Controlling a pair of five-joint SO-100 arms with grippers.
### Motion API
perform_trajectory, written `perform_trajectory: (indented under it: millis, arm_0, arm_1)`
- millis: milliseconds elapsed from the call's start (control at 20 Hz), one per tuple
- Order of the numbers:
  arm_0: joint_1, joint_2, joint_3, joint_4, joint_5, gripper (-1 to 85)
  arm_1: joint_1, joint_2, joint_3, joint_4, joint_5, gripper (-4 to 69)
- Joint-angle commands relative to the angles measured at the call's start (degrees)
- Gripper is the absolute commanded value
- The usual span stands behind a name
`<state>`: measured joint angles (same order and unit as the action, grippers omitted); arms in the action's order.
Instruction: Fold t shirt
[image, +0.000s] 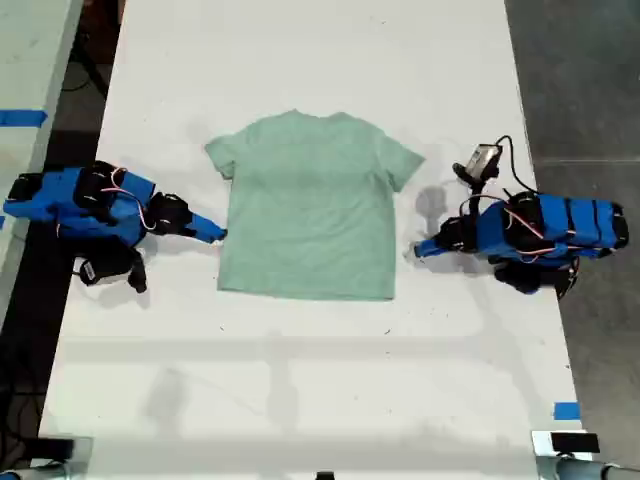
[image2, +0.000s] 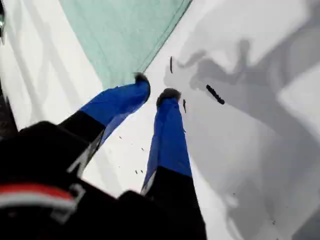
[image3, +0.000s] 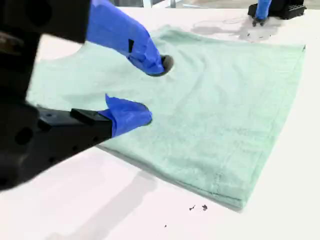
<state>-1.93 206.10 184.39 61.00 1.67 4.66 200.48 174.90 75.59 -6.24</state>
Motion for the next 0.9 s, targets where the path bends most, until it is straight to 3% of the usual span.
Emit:
perform_trajectory:
  millis: [0, 300, 400, 550, 600, 700, 750, 850]
  arm_0:
    - [0.4, 0.4, 0.6, -1.1, -1.1, 11.7]
    - [0.4, 0.4, 0.6, -1.1, -1.1, 11.7]
    - [0.4, 0.4, 0.6, -1.1, -1.1, 11.7]
    - [0.4, 0.4, 0.6, -1.1, -1.1, 11.7]
    - [0.4, 0.4, 0.6, -1.1, -1.1, 11.7]
    - [0.4, 0.4, 0.6, -1.1, -1.1, 11.7]
    - [0.4, 0.4, 0.6, -1.1, -1.1, 11.7]
    - [0.4, 0.4, 0.6, -1.1, -1.1, 11.7]
  arm_1:
    - [1.1, 0.4, 3.3, 0.3, 0.0, 2.5]
    - [-0.5, 0.4, 2.9, 1.0, 3.0, 1.4]
    - [2.6, -0.2, -4.7, 6.5, 1.8, 0.6]
    - [19.1, -27.5, -34.5, 14.2, -12.0, 0.7]
    - [24.1, -41.0, -47.2, 17.1, -17.1, 4.1]
    - [34.9, -62.4, -68.8, 21.9, -28.7, 20.8]
    - [39.6, -70.0, -75.8, 21.8, -33.8, 25.2]
    - [46.9, -81.4, -84.0, 19.2, -40.6, 24.4]
